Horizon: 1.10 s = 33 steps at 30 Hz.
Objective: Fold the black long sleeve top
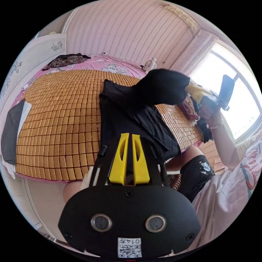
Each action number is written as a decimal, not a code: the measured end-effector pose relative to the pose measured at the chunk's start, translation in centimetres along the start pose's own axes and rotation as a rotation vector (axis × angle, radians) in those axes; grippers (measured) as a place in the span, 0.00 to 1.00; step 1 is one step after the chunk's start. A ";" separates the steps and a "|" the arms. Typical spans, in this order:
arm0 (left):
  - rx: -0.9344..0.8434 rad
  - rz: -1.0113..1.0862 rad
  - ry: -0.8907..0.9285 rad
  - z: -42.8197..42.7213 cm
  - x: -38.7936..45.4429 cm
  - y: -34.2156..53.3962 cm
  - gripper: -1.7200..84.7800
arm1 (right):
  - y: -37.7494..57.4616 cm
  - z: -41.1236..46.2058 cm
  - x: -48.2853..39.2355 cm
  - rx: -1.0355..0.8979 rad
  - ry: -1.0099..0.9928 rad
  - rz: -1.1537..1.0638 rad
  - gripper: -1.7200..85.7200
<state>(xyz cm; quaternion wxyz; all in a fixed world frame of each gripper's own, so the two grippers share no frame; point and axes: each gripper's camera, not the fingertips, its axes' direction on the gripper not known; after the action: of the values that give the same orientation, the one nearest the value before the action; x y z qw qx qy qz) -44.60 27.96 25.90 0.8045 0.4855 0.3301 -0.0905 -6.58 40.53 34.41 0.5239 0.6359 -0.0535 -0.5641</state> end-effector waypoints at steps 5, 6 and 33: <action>-0.023 -0.102 -0.040 -1.7 -3.9 1.9 0.06 | 6.2 10.5 -3.1 -0.341 -0.188 0.141 0.11; -0.026 -0.114 -0.042 -1.4 -4.4 1.9 0.06 | 7.4 11.5 -3.7 -0.355 -0.194 0.185 0.11; -0.082 -0.056 -0.034 21.2 -15.7 -32.1 0.15 | 13.2 19.8 33.5 -0.248 0.420 0.819 0.16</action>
<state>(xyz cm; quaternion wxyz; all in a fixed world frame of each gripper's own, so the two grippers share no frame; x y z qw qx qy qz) -62.15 -9.01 19.06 0.8263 0.4409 0.3336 -0.1077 -2.97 0.52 25.51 0.7748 0.5953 -0.1251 -0.1726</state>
